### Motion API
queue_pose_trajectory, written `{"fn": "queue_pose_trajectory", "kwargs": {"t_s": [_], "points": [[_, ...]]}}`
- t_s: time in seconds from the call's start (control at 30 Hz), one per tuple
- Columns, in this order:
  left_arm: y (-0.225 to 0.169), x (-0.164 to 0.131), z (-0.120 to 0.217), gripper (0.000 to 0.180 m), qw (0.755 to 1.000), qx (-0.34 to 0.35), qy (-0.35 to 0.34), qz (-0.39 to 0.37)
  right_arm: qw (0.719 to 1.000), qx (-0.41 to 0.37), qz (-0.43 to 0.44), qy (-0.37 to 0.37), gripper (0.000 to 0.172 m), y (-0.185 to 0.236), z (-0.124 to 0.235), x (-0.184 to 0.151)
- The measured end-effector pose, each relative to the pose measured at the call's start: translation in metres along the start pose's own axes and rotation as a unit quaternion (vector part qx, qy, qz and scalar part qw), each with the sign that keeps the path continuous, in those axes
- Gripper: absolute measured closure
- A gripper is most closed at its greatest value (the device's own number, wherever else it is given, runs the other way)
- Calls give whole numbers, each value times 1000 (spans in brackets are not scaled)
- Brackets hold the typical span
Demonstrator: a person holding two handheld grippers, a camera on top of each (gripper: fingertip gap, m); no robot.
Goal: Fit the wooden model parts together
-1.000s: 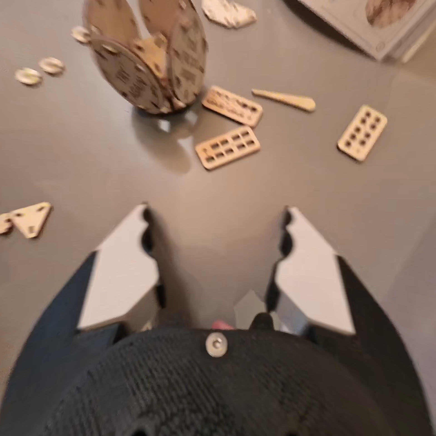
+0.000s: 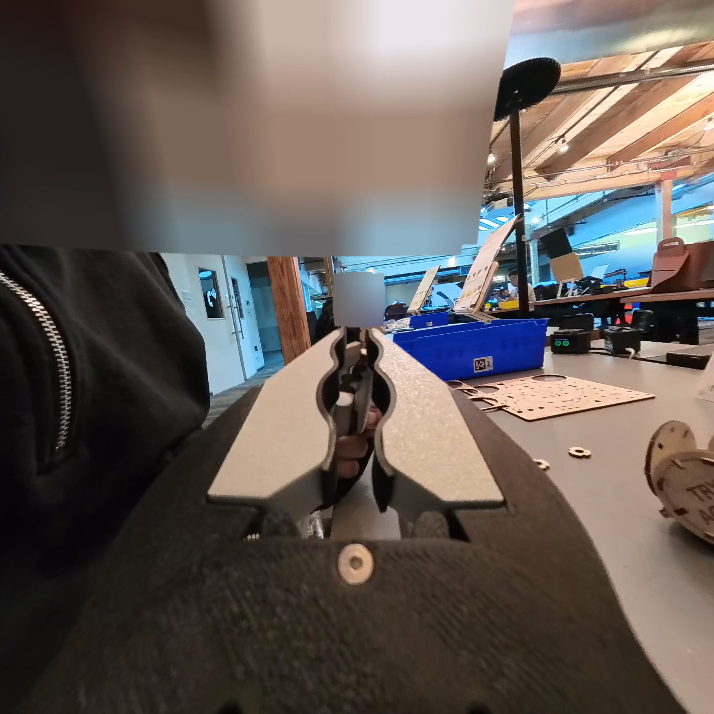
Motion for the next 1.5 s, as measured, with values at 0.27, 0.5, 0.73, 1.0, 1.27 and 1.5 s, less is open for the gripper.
{"fn": "queue_pose_trajectory", "kwargs": {"t_s": [0.27, 0.5, 0.73, 1.0, 1.27, 1.5], "points": [[24, 7, 4, 180, 994, 59, -43, 82, 989, -101, 3, 107, 127, -10, -19, -16], [9, 0, -4, 180, 999, 11, -5, 40, 989, -96, 29, 105, 134, -9, -9, -11], [9, -3, -6, 180, 998, -6, 6, 57, 993, -78, 10, 87, 144, -9, -5, -8], [7, -1, -3, 180, 996, -37, -4, 77, 990, -68, 25, 119, 128, -3, -12, -14], [3, -3, -4, 180, 986, -106, 15, 128, 995, -13, 10, 97, 141, 4, -6, -10], [-8, -9, -7, 180, 971, -177, 61, 147, 991, 62, 13, 116, 147, 19, -2, -11]]}}
Point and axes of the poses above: each gripper's, where its closed fingertips meet, z back along the fingers, x out of its top, y = z × x across the jaws, the point moved 6 cm from there along z, back along the fingers, and after that the axes turned 2 degrees about y, right-handed, at the moved point
